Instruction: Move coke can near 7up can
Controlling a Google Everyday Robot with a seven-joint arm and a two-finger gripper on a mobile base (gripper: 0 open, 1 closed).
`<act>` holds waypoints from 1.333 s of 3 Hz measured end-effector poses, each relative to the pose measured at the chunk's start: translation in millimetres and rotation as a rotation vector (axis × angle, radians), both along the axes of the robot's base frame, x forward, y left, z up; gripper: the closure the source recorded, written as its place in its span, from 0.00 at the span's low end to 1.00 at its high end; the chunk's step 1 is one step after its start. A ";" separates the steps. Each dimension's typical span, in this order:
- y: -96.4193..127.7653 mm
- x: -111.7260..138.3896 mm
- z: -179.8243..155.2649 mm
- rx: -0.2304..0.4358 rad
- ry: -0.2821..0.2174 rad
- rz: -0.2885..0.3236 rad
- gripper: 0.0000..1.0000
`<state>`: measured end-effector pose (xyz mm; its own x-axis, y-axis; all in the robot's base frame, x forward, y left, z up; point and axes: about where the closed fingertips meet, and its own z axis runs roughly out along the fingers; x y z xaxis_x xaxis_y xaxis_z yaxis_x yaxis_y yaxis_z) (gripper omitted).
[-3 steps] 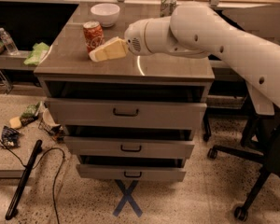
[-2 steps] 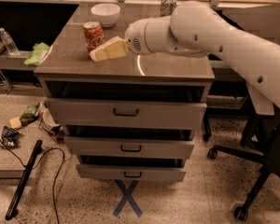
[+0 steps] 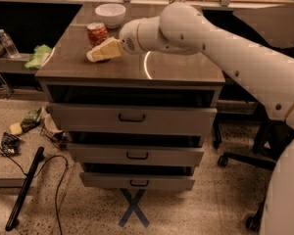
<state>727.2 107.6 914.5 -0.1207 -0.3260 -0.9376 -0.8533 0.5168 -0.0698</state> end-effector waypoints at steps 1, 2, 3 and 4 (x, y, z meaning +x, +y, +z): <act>20.5 27.3 -11.5 0.013 0.004 0.022 0.00; 38.1 51.0 -24.7 0.024 0.020 0.059 0.15; 52.0 68.0 -30.6 0.041 0.027 0.103 0.39; 33.2 85.1 -15.9 0.054 -0.011 0.087 0.70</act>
Offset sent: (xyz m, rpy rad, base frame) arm 0.0864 0.0539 -0.0389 0.0399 0.0428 0.1104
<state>812.3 140.8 898.6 -0.0837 -0.2833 -0.9554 -0.8945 0.4440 -0.0533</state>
